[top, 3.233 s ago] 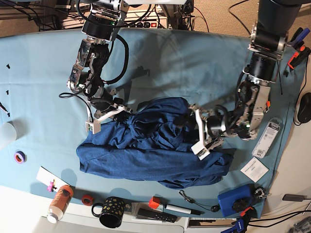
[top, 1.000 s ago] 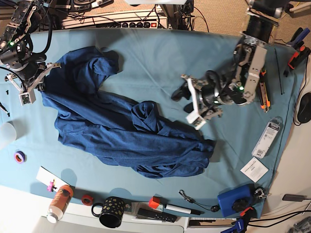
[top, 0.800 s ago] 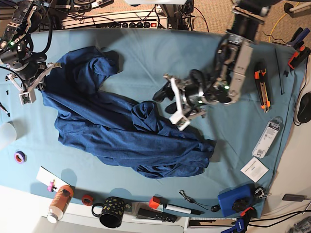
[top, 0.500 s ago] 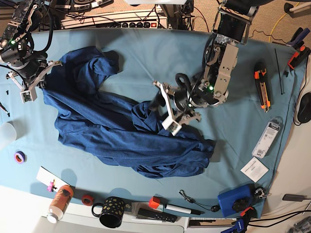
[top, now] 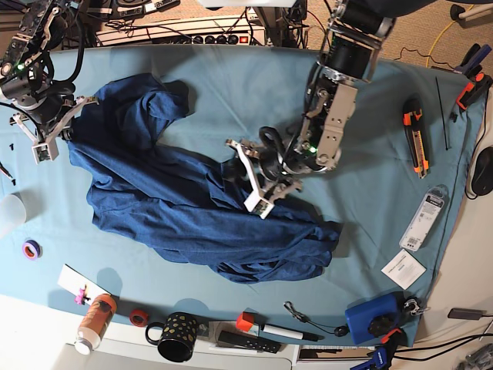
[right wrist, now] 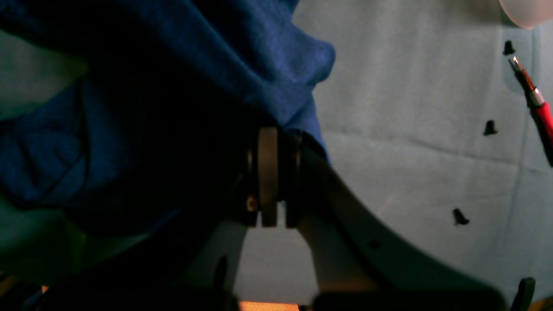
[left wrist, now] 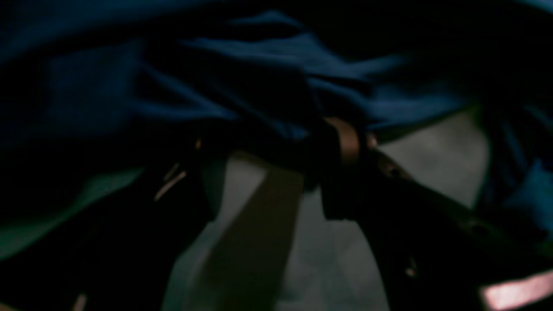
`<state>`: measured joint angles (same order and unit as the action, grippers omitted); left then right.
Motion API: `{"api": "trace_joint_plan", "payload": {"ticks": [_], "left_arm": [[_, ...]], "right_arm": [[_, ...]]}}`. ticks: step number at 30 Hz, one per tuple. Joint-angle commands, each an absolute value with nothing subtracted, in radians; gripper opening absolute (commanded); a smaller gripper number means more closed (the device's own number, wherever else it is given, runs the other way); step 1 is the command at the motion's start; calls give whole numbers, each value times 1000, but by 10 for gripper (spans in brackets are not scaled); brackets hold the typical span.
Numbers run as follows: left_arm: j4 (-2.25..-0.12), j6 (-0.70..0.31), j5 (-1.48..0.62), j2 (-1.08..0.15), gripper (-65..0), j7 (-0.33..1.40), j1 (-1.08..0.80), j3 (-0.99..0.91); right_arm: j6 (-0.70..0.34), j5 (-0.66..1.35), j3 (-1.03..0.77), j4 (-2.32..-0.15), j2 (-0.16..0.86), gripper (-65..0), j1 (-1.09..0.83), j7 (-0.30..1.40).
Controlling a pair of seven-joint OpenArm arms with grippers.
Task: Layout the t-shirt on the table in an organized manner, then fold the t-shirt properly
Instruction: 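Release the shirt with the left gripper and move it to the hem, then grasp the shirt hem with the left gripper and drag it outward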
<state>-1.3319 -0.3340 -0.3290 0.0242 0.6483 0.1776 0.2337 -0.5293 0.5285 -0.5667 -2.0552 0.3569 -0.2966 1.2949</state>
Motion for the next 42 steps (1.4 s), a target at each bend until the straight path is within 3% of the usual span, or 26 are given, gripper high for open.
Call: {"api": "trace_joint_plan", "payload": {"ticks": [1, 5, 7, 9, 10, 18, 23, 31, 42], "left_arm": [[-1345, -341, -344, 44, -335, 646, 196, 233], [-1345, -363, -339, 70, -368, 649, 203, 233], [-1345, -363, -329, 69, -476, 649, 205, 233], [-1345, -363, -296, 69, -634, 649, 208, 233], [-1345, -363, -278, 69, -650, 649, 209, 233], [-1374, -367, -267, 0, -650, 723, 218, 233], [-1456, -401, -359, -98, -650, 812, 213, 232], [-1584, -363, -371, -242, -650, 819, 211, 209], [-1604, -367, -371, -258, -650, 739, 276, 26]], "right_arm": [[-531, 534, -575, -2071, 374, -650, -291, 1280], [-531, 534, -575, -2071, 374, -650, -291, 1280], [-531, 534, -575, -2071, 374, -650, -291, 1280], [-531, 535, -575, -2071, 375, -650, -291, 1280], [-531, 534, -575, -2071, 375, -650, -291, 1280], [-532, 534, -575, -2071, 375, -650, -291, 1280], [-533, 534, -575, -2071, 375, -650, -291, 1280], [-546, 534, -575, -2071, 375, -650, -291, 1283], [-546, 533, -575, -2071, 375, -650, -291, 1282]]}}
